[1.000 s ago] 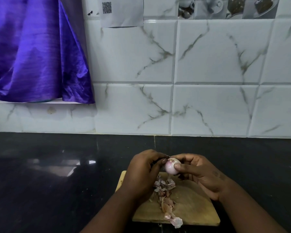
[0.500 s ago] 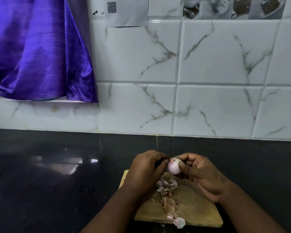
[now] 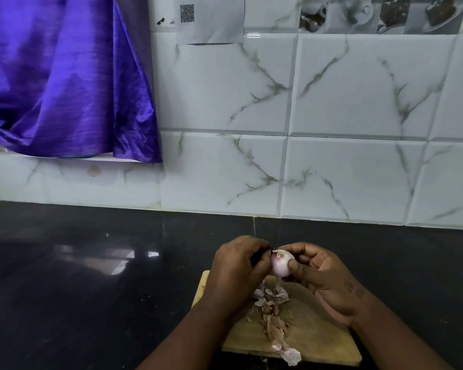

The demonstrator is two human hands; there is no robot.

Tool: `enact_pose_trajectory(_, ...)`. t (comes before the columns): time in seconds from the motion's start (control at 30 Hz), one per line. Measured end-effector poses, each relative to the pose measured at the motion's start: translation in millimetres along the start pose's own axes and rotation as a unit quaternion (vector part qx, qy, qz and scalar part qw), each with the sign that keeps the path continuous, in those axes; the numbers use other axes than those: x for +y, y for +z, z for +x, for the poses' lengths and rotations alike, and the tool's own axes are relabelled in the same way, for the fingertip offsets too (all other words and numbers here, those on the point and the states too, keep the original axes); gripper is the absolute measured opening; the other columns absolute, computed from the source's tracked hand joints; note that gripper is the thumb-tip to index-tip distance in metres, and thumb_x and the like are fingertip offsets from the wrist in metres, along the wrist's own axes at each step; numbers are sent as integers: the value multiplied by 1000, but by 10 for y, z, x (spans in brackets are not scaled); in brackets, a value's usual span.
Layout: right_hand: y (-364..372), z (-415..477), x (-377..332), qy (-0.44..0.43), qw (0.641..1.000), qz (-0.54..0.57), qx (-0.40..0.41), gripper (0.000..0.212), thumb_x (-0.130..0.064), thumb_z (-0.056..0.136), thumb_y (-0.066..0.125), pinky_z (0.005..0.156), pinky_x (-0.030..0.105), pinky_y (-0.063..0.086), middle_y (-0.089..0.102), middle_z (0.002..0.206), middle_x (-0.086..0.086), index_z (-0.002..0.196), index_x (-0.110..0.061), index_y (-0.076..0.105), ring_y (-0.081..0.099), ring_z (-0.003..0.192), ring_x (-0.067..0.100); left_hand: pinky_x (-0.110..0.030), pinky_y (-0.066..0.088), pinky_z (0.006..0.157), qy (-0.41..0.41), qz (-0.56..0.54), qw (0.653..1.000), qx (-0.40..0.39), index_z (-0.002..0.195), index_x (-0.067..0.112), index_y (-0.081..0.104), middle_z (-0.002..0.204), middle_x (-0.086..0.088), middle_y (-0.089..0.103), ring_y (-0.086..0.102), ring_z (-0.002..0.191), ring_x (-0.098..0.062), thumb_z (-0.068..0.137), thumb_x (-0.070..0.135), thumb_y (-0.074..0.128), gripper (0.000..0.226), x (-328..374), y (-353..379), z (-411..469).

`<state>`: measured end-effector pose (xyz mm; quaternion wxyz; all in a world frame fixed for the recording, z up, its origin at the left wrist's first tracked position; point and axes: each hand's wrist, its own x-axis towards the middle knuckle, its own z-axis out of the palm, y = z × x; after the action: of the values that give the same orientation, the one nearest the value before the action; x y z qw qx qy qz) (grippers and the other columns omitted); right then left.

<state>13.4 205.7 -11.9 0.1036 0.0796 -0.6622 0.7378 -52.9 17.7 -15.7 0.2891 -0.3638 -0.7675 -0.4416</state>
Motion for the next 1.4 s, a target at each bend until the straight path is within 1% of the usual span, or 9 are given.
enact_pose_trajectory(0.13, 0, -8, -10, 2, 1000, 13, -6, 56, -23, 69, 91, 79, 36, 62, 72, 116, 29, 116, 1, 71, 73, 102, 37, -31, 58, 69, -30, -49, 998, 12, 97, 20, 82, 88, 10, 77, 70, 80, -5, 90, 19, 75, 10, -15, 16, -6)
enact_pose_trajectory(0.23, -5, -6, 0, 2, 1000, 21, -12, 69, -30, 60, 97, 80, 38, 62, 71, 117, 29, 116, 1, 71, 73, 103, 39, -34, 60, 70, -53, -83, 995, 17, 96, 20, 82, 87, 10, 77, 71, 81, -6, 89, 14, 76, 10, -6, 29, -17)
enact_pose_trajectory(0.47, 6, -11, -3, -1, 999, 32, -14, 76, -34, 54, 100, 81, 39, 63, 71, 118, 28, 116, 0, 71, 73, 104, 39, -18, 57, 69, -88, -141, 985, 40, 94, 19, 82, 86, 10, 76, 72, 83, -9, 89, 6, 77, 14, 21, 67, -40)
enact_pose_trajectory(0.63, -10, -6, -8, -6, 1000, 23, -1, 76, -36, 55, 99, 89, 45, 61, 72, 119, 27, 117, -2, 72, 71, 109, 41, -35, 64, 78, -118, -192, 974, 7, 100, 20, 82, 92, 8, 78, 74, 90, -11, 93, 13, 76, 11, -21, 69, -37)
enact_pose_trajectory(0.83, -14, -4, -31, 2, 1000, 8, -9, 70, -39, 55, 98, 94, 47, 58, 73, 118, 24, 113, -7, 75, 70, 111, 39, -39, 63, 81, -102, -184, 977, -22, 102, 23, 81, 96, 10, 77, 74, 95, -14, 96, 12, 73, 15, -43, 82, -43)
enact_pose_trajectory(1.0, 19, -10, -26, -4, 1000, 13, -5, 68, -36, 56, 98, 88, 42, 62, 73, 117, 25, 112, -6, 75, 71, 109, 40, -14, 50, 74, -17, -62, 998, -3, 102, 25, 75, 93, 14, 71, 67, 88, -6, 99, 15, 68, 12, 11, 59, -56)
enact_pose_trajectory(1.2, 59, 10, -7, -33, 999, 23, 16, 68, -39, 59, 97, 91, 44, 59, 73, 118, 24, 114, -7, 74, 70, 111, 40, -8, 46, 72, -12, -25, 999, 42, 102, 22, 72, 93, 14, 68, 63, 88, -2, 101, 14, 64, 12, 37, 117, -38)
enact_pose_trajectory(1.3, 71, 11, 4, -36, 999, 40, 7, 68, -37, 61, 96, 94, 47, 56, 71, 121, 25, 117, -7, 73, 68, 114, 39, -17, 52, 71, -106, -109, 986, 71, 101, 23, 71, 92, 11, 71, 67, 86, -7, 104, 12, 60, 17, 27, 180, -50)
enact_pose_trajectory(1.4, 81, 12, 12, -32, 998, 60, -2, 67, -37, 60, 97, 92, 44, 58, 71, 123, 23, 116, -9, 74, 69, 113, 35, -46, 61, 76, -207, -262, 941, 65, 94, 24, 72, 89, -2, 75, 71, 86, -27, 107, 11, 56, 24, -1, 224, -67)
